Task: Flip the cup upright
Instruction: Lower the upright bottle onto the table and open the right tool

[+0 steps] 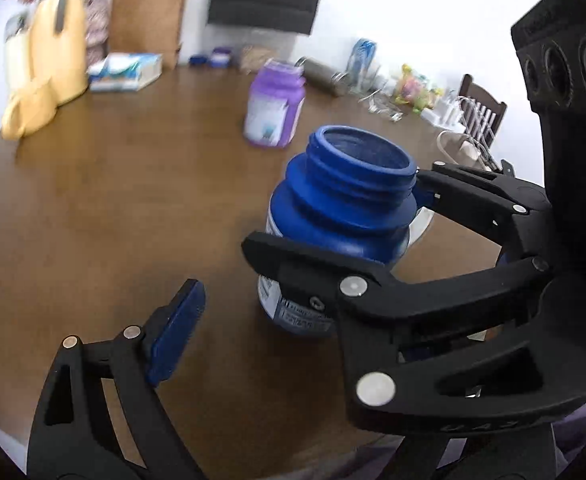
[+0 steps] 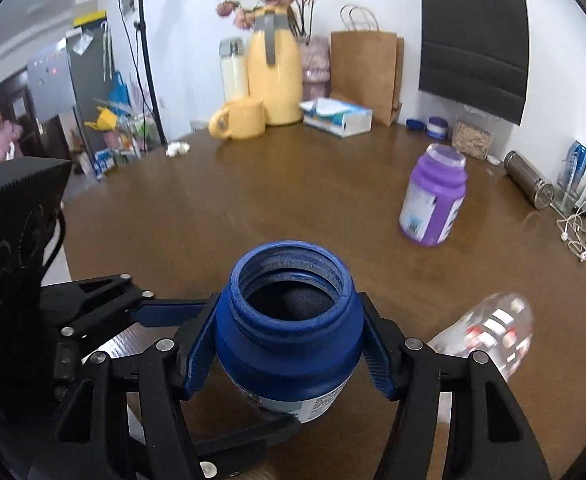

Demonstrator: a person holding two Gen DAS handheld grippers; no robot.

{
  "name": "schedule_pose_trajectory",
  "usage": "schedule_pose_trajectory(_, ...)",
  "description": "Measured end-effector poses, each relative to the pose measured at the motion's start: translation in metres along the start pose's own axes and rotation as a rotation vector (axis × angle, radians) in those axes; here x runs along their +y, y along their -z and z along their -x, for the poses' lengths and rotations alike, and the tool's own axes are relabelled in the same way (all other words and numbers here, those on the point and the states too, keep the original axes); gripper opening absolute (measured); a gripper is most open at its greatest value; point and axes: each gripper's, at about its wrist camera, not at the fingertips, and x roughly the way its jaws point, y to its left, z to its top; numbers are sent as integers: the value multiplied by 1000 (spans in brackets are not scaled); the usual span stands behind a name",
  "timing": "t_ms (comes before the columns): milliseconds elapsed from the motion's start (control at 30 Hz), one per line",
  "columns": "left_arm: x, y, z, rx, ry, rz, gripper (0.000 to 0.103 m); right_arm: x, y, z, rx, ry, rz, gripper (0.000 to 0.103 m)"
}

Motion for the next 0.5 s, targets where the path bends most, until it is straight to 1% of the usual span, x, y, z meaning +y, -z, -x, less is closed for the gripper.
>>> schedule_pose_trajectory(100,7,12,5,-3,-9,13,88,1,8,-3,7,14,-4,68)
schedule_pose_trajectory(167,14,17,5,-4,-28,30,93,3,11,-4,12,46,0,74)
schedule_pose_trajectory(233,20,21,6,0,-46,56,93,6,10,-5,12,64,6,79)
schedule_pose_trajectory(267,22,21,7,3,-51,71,93,7,9,-3,7,66,8,79)
schedule_pose_trajectory(433,27,24,22,-44,-100,118,95,9,7,22,-50,79,14,80)
schedule_pose_trajectory(500,27,24,31,-58,-121,121,96,9,6,38,-80,81,15,85)
